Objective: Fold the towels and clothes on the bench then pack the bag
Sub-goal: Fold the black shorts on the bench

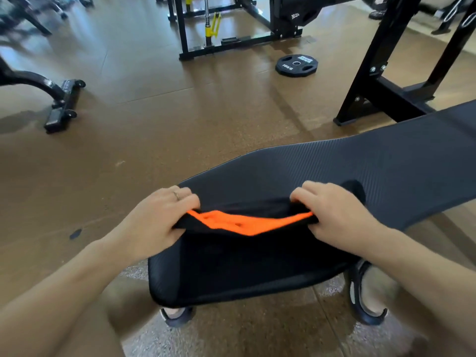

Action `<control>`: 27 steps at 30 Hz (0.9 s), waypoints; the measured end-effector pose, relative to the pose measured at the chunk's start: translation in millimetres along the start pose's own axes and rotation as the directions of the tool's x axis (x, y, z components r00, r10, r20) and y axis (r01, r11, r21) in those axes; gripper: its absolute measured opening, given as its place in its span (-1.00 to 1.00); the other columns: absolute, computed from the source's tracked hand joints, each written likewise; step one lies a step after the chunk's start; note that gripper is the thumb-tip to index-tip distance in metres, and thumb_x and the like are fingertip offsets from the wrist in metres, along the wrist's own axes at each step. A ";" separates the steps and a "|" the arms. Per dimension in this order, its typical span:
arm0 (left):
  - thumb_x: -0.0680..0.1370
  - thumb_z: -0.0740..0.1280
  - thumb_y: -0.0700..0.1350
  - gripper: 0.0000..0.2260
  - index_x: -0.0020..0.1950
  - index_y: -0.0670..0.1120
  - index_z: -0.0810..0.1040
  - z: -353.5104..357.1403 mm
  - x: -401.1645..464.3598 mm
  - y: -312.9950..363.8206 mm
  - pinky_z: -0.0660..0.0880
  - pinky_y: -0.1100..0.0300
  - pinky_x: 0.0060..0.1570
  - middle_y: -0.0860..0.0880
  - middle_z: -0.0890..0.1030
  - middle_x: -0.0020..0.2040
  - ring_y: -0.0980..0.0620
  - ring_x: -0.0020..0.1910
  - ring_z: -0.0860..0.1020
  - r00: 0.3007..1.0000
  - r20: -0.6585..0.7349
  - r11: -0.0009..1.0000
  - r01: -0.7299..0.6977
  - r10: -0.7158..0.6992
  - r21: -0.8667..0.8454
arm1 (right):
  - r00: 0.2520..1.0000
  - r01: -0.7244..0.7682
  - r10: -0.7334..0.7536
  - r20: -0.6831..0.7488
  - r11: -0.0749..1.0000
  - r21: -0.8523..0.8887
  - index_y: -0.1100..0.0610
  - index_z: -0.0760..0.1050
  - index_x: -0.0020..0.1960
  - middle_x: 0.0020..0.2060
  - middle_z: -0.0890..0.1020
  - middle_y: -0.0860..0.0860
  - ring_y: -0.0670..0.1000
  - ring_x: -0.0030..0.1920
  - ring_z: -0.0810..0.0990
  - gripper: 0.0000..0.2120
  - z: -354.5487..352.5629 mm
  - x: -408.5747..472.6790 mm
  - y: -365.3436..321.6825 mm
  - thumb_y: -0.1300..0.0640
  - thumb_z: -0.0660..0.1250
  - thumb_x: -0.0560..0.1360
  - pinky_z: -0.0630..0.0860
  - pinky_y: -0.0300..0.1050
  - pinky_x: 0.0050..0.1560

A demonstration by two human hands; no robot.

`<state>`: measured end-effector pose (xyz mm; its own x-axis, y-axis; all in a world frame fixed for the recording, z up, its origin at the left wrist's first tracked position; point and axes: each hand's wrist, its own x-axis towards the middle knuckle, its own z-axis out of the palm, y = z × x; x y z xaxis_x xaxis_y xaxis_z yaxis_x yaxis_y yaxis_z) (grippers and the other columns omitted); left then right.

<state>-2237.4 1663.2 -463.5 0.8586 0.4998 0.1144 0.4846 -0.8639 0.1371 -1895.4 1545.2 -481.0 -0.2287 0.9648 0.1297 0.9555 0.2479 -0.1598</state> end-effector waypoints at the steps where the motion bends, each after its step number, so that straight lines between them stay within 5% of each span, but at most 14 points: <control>1: 0.41 0.32 -0.14 -0.83 -0.03 0.01 0.45 3.7 -7.6 5.8 0.43 0.08 -0.14 0.10 0.46 -0.12 0.00 -0.15 0.44 0.998 0.046 0.993 -0.058 0.053 0.107 | 0.999 -0.003 0.005 0.049 0.999 -0.042 0.05 0.51 0.13 -0.10 0.51 -0.03 0.07 -0.15 0.56 -0.52 6.9 -11.2 -3.7 0.26 0.43 0.23 0.51 -0.01 -0.19; 6: 0.24 0.48 -0.16 -0.64 -0.01 -0.02 0.49 24.2 -30.1 34.1 0.46 0.09 -0.15 0.03 0.50 -0.08 -0.05 -0.14 0.47 0.982 0.183 0.944 -0.111 0.055 0.312 | 0.989 -0.076 0.096 0.113 0.982 -0.173 0.07 0.51 0.28 -0.05 0.53 0.01 0.08 -0.11 0.54 -0.46 29.5 -43.5 -4.4 0.24 0.44 0.30 0.53 0.00 -0.15; 12: 0.23 0.39 -0.12 -0.64 0.02 -0.06 0.52 17.2 -43.6 54.3 0.54 0.07 -0.09 -0.02 0.53 -0.01 -0.07 -0.11 0.51 0.969 0.212 0.931 0.046 -0.130 0.361 | 0.992 -0.101 0.102 0.081 0.995 -0.005 -0.02 0.51 0.36 0.04 0.53 -0.09 -0.04 -0.01 0.52 -0.57 18.0 -67.6 5.3 -0.03 0.26 0.51 0.53 -0.10 0.01; 16: 0.41 0.25 0.08 -0.51 0.32 0.01 0.48 9.9 -40.0 80.2 0.38 0.09 0.35 0.00 0.46 0.34 -0.07 0.32 0.45 0.977 0.124 0.969 0.149 -0.176 0.198 | 0.994 -0.101 0.102 0.047 0.995 -0.024 -0.05 0.58 0.28 0.01 0.55 -0.12 -0.07 -0.05 0.49 -0.50 11.2 -71.8 0.0 -0.12 0.07 0.46 0.48 -0.13 0.00; 19: 0.61 0.07 0.28 -0.41 0.62 0.13 0.17 16.5 -25.7 95.9 0.00 -0.01 0.60 -0.05 0.09 0.66 -0.06 0.63 0.06 0.976 0.127 0.972 0.151 -0.175 0.178 | 0.997 -0.073 0.072 -0.040 0.997 -0.013 -0.01 0.58 0.27 0.07 0.56 -0.10 -0.06 0.05 0.48 -0.54 4.5 -64.5 -13.5 -0.07 0.05 0.52 0.43 -0.12 0.12; 22: 0.65 -0.11 0.34 -0.37 0.65 0.16 -0.19 35.4 -7.9 97.4 -0.25 0.01 0.59 0.01 -0.21 0.65 0.00 0.63 -0.23 0.947 0.190 0.953 0.216 -0.258 0.214 | 0.999 -0.018 0.017 -0.028 1.000 -0.013 -0.04 0.34 0.54 0.46 0.43 -0.02 0.01 0.46 0.35 -0.48 10.2 -51.7 -29.8 -0.14 0.06 0.62 0.28 0.01 0.48; 25: 0.65 -0.18 0.34 -0.40 0.65 0.16 -0.17 66.1 -6.9 101.5 -0.25 -0.05 0.59 -0.01 -0.19 0.66 -0.02 0.63 -0.24 0.930 0.235 0.944 0.223 -0.281 0.244 | 0.990 -0.028 0.033 0.135 0.999 -0.040 -0.13 -0.04 0.65 0.65 -0.02 -0.03 0.01 0.64 -0.11 -0.41 30.3 -41.6 -30.5 -0.25 -0.11 0.66 -0.13 0.07 0.62; 27: 0.65 -0.23 0.35 -0.40 0.66 0.17 -0.09 80.4 -13.0 101.5 -0.20 -0.12 0.58 -0.03 -0.14 0.67 -0.05 0.64 -0.22 0.926 0.238 0.933 0.224 -0.294 0.282 | 0.960 -0.125 0.136 0.246 0.990 -0.058 -0.19 -0.16 0.64 0.65 -0.13 -0.04 -0.02 0.63 -0.24 -0.41 40.4 -40.6 -16.2 -0.30 -0.24 0.65 -0.25 0.04 0.61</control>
<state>-2185.9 1564.0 -530.2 0.6924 0.7016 -0.1681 0.6913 -0.7119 -0.1238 -1909.1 1505.5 -523.2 -0.1357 0.9811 -0.1379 0.9858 0.1198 -0.1174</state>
